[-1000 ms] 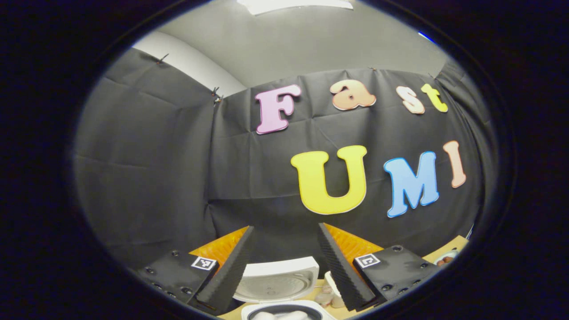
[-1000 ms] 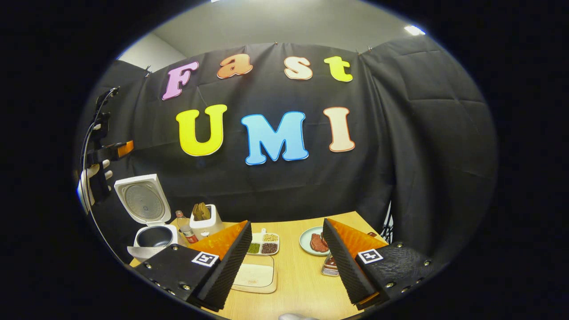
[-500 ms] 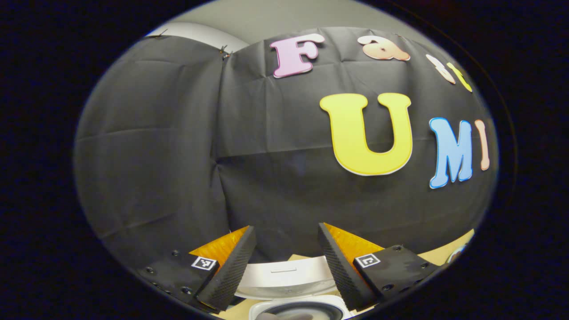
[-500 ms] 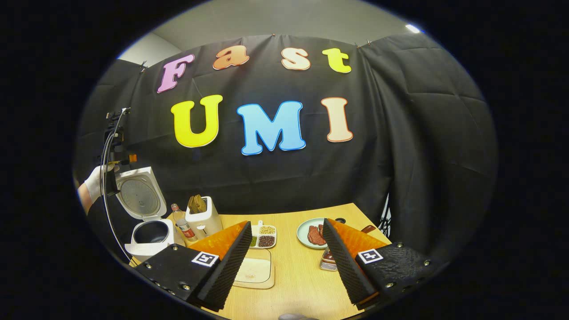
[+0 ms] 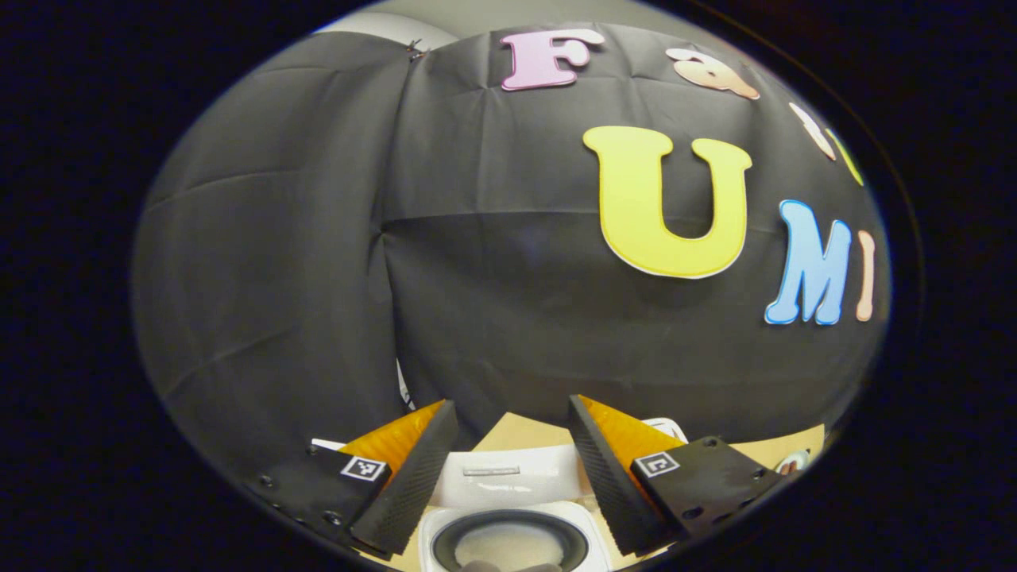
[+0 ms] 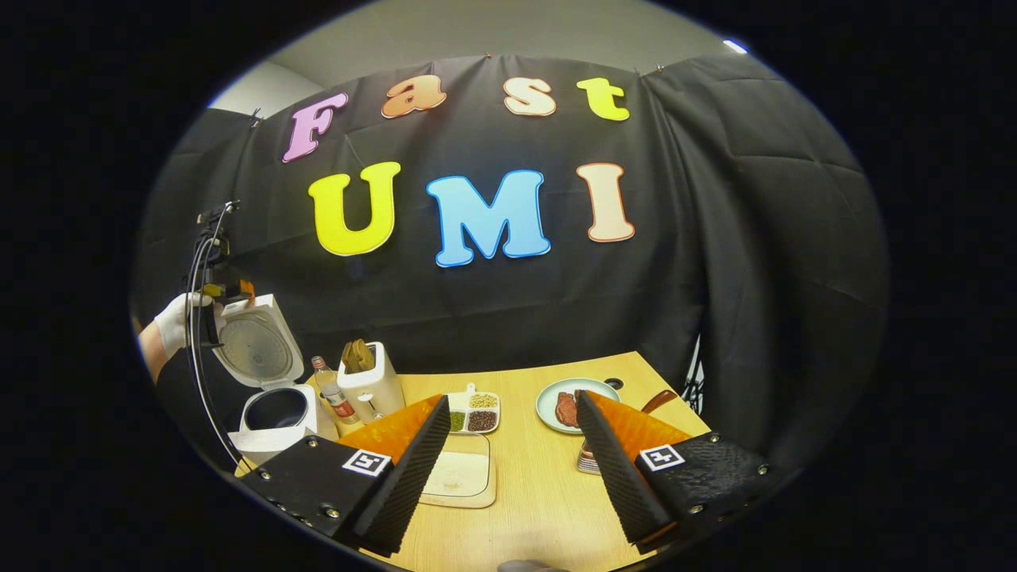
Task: Close the left gripper, press the button to open the rice cooker; take a wooden spoon from the chopstick holder with the right hand, scoop a spoonful of rice and pour it into the rice cooker, then put the wooden spoon back into the chopstick holder.
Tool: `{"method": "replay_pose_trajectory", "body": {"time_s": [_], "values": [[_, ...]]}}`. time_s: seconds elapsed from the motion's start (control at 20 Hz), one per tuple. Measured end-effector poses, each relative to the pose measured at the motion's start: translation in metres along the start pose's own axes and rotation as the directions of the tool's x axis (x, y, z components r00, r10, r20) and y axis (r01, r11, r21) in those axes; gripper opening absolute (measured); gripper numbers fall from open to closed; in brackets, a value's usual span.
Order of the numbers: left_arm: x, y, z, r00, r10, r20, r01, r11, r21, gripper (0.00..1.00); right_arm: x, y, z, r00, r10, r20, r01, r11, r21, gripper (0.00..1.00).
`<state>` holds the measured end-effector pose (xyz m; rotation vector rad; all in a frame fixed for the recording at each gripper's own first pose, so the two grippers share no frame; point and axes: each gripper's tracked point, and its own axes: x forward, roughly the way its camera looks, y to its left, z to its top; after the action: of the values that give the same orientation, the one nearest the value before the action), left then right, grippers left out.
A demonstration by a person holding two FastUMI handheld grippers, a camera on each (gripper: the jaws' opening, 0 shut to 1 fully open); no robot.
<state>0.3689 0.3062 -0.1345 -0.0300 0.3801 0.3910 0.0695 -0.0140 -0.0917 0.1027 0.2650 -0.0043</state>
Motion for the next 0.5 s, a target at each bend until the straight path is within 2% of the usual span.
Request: {"method": "replay_pose_trajectory", "body": {"time_s": [0.15,0.45,0.5], "values": [[-0.028,-0.003,-0.015,1.000,-0.018,-0.014,0.018,1.000,-0.021,0.96,-0.003,0.000,-0.003,0.999,0.029,-0.017,-0.029,1.000,0.004,0.98],[-0.079,-0.014,-0.066,0.997,-0.044,-0.069,0.043,0.999,-0.011,0.97,-0.008,-0.014,0.001,0.999,0.035,-0.014,-0.035,0.999,0.008,0.98],[-0.086,-0.016,-0.081,0.994,-0.051,-0.092,0.050,0.999,-0.015,0.99,-0.008,-0.015,0.000,0.999,0.040,-0.019,-0.040,0.999,0.019,0.93]]}}
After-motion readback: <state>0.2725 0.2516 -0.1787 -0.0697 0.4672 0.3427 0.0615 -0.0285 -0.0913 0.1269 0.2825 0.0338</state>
